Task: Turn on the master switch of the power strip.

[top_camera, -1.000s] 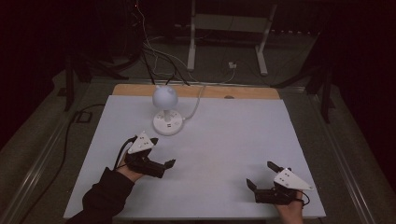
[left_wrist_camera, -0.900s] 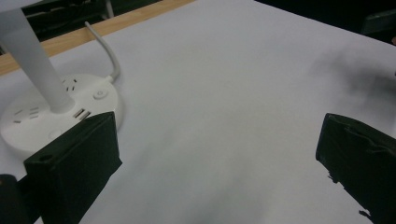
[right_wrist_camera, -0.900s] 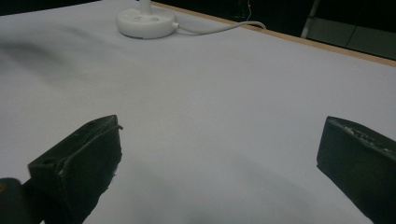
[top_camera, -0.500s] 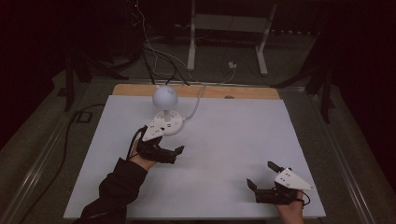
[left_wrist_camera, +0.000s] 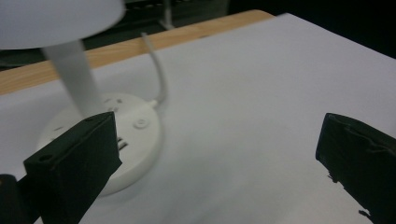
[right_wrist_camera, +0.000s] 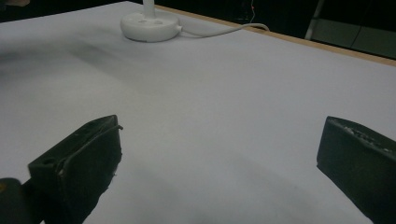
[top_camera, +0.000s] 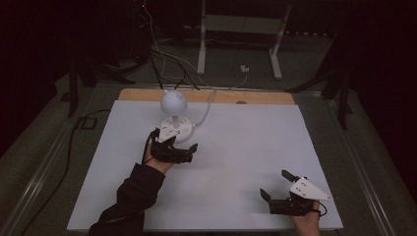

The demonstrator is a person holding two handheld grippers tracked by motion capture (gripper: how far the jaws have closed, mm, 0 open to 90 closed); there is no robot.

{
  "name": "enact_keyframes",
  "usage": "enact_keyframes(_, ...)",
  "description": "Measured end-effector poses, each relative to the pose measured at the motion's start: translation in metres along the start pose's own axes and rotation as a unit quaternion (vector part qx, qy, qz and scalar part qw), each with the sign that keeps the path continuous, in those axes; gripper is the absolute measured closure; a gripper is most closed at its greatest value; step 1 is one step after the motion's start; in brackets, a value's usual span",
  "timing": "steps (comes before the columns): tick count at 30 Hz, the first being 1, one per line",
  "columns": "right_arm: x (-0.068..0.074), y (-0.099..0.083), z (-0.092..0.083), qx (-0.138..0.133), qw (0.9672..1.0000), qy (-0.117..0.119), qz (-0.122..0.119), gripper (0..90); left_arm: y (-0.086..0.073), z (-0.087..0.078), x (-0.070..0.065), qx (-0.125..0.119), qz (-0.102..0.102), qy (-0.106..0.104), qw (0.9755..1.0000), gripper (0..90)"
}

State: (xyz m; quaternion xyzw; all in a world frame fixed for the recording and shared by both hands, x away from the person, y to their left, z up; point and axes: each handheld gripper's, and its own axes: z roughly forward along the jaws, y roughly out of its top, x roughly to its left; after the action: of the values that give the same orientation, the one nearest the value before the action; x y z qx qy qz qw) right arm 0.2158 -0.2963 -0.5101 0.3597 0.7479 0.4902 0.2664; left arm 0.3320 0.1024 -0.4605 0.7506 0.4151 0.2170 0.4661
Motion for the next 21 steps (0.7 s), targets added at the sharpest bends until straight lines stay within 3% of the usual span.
enact_keyframes(2, 0.0, 0.0, 0.0, 0.0, 1.0, 0.0, 0.0, 0.0, 0.002, 0.001, 0.001, -0.007, -0.013, 0.008, 0.9999, 0.2)
enact_keyframes(7, -0.001, 0.0, -0.001, -0.001, 1.0, 0.001, 0.002, 0.0, 0.003, 0.012, 0.001, 0.015, -0.013, 0.016, 0.9997, 0.2)
enact_keyframes(14, -0.001, 0.0, -0.001, -0.002, 1.0, 0.003, 0.003, 0.0, 0.003, 0.021, 0.004, 0.029, -0.016, 0.044, 0.9985, 1.1)
enact_keyframes(21, -0.002, 0.0, -0.001, -0.003, 1.0, 0.006, 0.004, 0.0, 0.0, 0.029, 0.009, 0.04, -0.017, 0.052, 0.9977, 11.3)
